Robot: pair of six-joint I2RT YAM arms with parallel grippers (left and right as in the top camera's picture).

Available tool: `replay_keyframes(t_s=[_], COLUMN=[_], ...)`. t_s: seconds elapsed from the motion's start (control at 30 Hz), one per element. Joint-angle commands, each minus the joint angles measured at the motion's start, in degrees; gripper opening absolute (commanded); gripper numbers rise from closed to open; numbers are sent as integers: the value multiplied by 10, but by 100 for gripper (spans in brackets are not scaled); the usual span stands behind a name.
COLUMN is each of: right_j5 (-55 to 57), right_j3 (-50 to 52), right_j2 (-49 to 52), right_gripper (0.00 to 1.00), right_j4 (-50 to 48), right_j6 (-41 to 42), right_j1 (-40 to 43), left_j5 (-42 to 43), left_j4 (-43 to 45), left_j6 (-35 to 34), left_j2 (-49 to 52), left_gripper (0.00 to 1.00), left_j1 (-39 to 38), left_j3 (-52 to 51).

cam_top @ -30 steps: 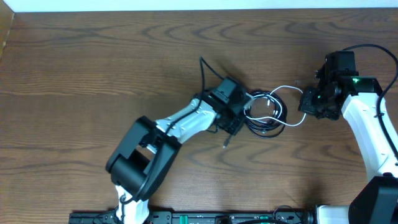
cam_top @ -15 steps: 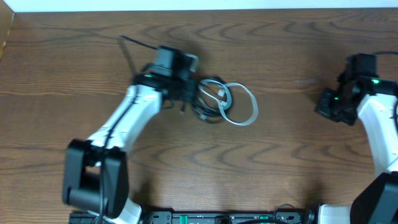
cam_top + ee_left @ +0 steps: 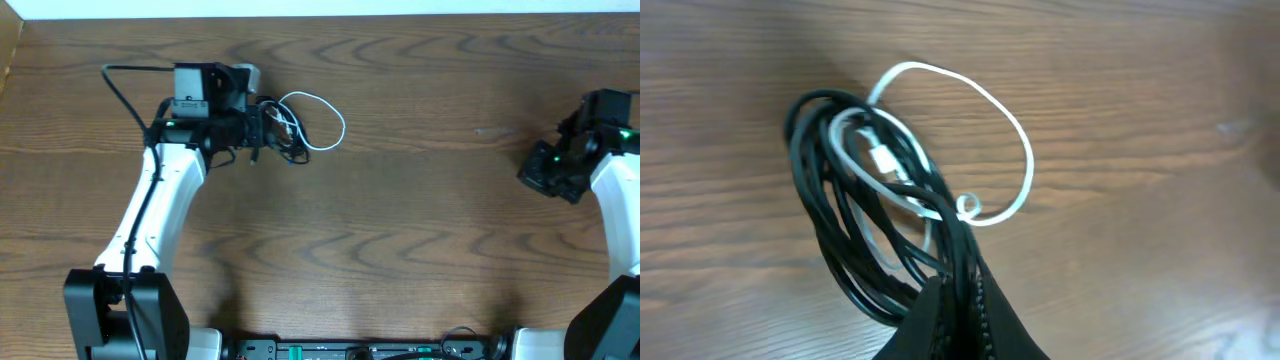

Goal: Untangle cables

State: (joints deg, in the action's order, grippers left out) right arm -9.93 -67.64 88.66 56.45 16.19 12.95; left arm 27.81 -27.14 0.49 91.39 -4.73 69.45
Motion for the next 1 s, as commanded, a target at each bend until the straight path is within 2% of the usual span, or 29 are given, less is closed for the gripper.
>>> replay_keyframes(t_s=[0.0,0.13,0.33,0.47,0.57,0.73,0.97], right_j5=[-46,-97,-200,-266,-300,-331,-318], right_j3=[5,5,5,5,5,5,5], right_j2=[-2,-2,-2,-2,-2,-2,-2], right_gripper=[4,5,6,9,14,29,32], right_j4=[-1,-2,-4,-6,-16,-39,-93], right_j6=[-31,-79,-217,-287,-307,-322,-281], right_j1=[-29,-57,-99,-124,-143,-190,-248], left_j5=[33,33,34,67,78,78,78], left_j4=[5,17,34,45,58,82,84], left_j6=[8,7,-29,-42,-56,-60,-84], left_j2=[-8,-9,-9,-16,-30,-71,-111], left_gripper=[7,8,8,8,8,8,8], left_j1=[-29,-61,-111,-139,-158,-189,-196], left_j3=[-6,-5,-4,1,5,5,5])
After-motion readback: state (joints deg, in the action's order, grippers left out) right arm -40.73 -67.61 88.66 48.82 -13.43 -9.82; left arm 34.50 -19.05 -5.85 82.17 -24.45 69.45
